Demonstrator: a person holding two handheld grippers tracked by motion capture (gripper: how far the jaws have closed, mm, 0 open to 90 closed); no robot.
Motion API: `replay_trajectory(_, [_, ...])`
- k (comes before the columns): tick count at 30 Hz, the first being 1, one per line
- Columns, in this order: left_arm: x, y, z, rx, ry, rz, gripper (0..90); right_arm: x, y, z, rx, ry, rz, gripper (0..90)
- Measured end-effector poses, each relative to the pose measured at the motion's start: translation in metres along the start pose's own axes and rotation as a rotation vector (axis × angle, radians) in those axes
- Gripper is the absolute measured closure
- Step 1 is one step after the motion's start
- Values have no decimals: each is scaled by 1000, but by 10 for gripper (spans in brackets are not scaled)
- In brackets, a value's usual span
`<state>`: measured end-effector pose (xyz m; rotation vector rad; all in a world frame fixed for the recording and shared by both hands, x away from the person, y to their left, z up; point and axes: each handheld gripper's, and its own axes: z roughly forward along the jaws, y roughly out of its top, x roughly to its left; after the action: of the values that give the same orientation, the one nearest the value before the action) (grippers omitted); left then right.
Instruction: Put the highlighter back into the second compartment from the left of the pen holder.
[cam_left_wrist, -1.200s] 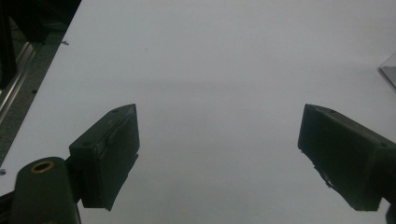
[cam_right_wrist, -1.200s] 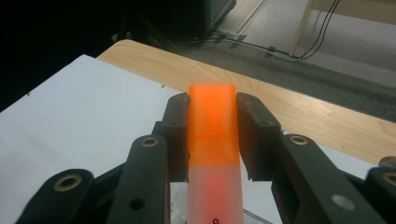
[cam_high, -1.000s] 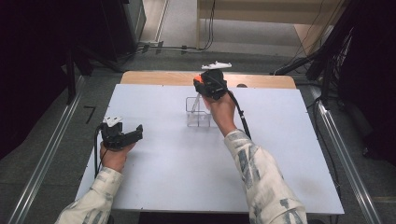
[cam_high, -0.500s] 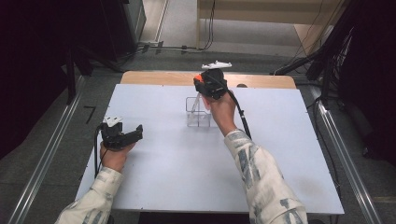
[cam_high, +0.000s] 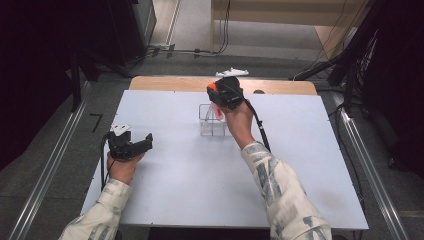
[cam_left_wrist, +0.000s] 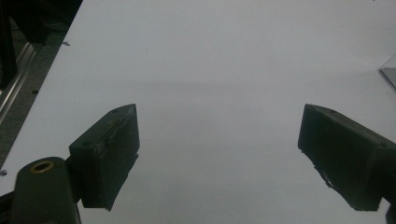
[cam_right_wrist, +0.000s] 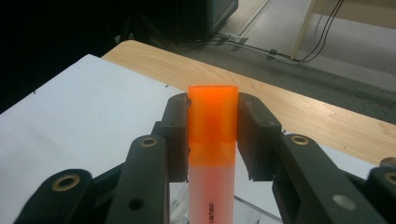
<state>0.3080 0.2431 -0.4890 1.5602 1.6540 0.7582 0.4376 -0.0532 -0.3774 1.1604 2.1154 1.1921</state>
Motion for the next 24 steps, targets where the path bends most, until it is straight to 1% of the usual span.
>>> replay_trajectory(3, [0,0,0,-1,-1,2,130,0,-4,-3,1,-1,-4,640])
replay_trajectory(5, [0,0,0,-2,0,0,130,-1,-7,-4,2,5,1,640])
replay_trajectory(10, [0,0,0,1,1,4,130,-1,-19,-7,13,18,-6,639])
replay_trajectory(15, [-1,0,0,1,-1,6,130,-2,-30,-4,42,19,-6,637])
replay_trajectory(21, [0,0,0,4,0,6,130,-5,-42,-1,61,21,0,635])
replay_trajectory(24, [-1,0,0,2,0,6,130,-6,-47,0,71,26,3,613])
